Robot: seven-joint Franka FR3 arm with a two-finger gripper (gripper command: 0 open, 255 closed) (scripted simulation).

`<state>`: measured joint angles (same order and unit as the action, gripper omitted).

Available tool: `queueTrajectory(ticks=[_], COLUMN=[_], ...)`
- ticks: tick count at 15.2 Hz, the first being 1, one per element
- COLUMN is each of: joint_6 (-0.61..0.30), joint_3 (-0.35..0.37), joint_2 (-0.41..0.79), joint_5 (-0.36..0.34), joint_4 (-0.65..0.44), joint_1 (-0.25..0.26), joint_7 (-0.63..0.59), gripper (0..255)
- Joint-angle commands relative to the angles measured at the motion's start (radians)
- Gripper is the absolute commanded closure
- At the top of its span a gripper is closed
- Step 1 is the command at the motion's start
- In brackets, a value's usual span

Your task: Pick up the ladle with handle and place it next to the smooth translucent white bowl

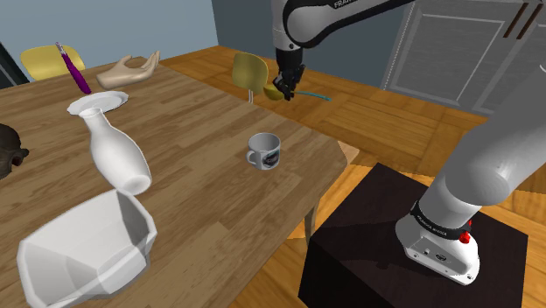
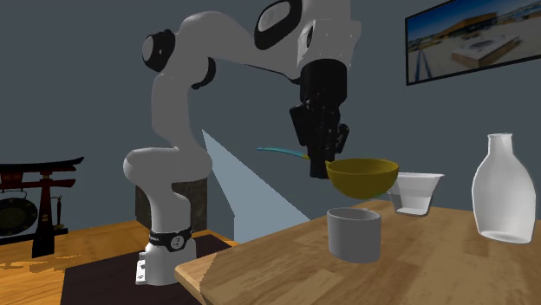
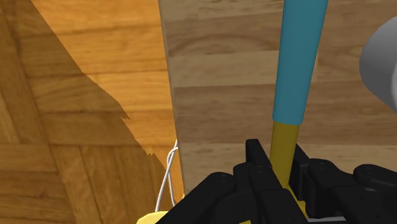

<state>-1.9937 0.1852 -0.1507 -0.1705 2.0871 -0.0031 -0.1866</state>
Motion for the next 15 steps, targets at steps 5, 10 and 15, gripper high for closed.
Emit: queueTrajectory(ticks=[5,10,15], joint_6=[0.078,0.125,0.154], joint_3=[0.0,0.028,0.101], joint_2=[-0.012,-0.019,-0.011], joint_5=[0.008,0.014,0.02], joint_4=[-0.067,-0.1,-0.117], joint_1=[0.001,0.022,0.073], joint_7=[0.015,-0.026,-0.145], gripper=[255,255,255])
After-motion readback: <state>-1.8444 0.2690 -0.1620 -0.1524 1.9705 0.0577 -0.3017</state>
